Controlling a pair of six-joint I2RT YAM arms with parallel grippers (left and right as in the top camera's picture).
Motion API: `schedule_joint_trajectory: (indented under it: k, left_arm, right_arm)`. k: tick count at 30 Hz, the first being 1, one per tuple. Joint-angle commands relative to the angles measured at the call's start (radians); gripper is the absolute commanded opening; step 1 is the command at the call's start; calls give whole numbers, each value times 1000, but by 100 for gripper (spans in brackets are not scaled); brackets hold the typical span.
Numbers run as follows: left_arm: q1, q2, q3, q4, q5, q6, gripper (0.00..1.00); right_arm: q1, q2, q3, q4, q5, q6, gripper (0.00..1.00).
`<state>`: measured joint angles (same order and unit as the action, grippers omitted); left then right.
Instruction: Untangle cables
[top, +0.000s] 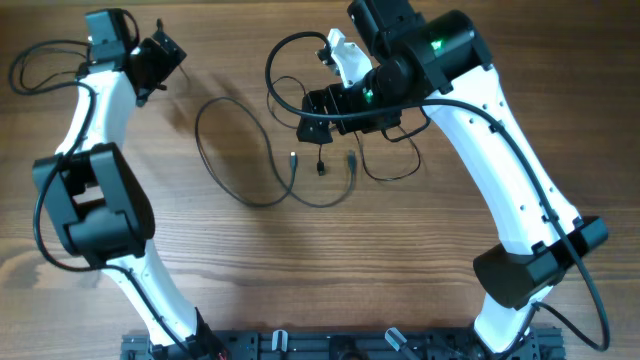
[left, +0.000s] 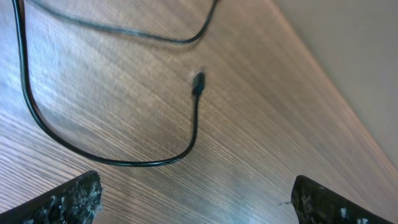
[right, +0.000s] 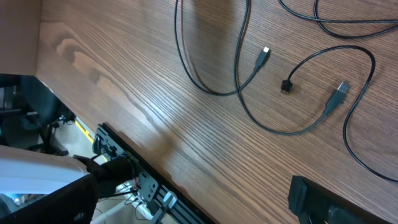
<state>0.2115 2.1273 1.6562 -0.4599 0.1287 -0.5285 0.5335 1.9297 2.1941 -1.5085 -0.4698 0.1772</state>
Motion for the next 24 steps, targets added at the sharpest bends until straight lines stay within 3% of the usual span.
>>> schedule_joint_trajectory:
  k: [1,6,9,12,14,15,18,20,23,24]
  left_arm:
    - [-4,81,5,-5,-74,-173,100]
    - [-2,159,5,54,-82,-214,97]
    - [-1,180,5,188,-83,-212,92]
    - [16,191,5,294,-116,-212,63]
    - [44,198,5,337,-123,-189,54]
    - [67,198,5,365,-122,-116,53]
    - [120,177,26,381,22,63,71]
    - [135,129,42,382,101,85,87]
    - [111,11,44,365,254,89,100]
    - [98,-21,44,345,334,88,100]
  right_arm:
    - [4,2,-7,1,-1,-20,100]
    - [4,2,-7,8,-1,-20,99]
    - [4,2,-7,10,-1,-19,100]
    - [4,2,-9,-1,-1,-19,100]
    - [4,2,-10,-8,-1,-19,100]
    - [4,2,-10,-14,0,-19,100]
    - [4,2,-10,-9,2,-19,100]
    - [4,2,-10,0,2,-18,100]
    - [4,2,-10,1,3,-18,100]
    - [4,2,-10,3,7,-17,99]
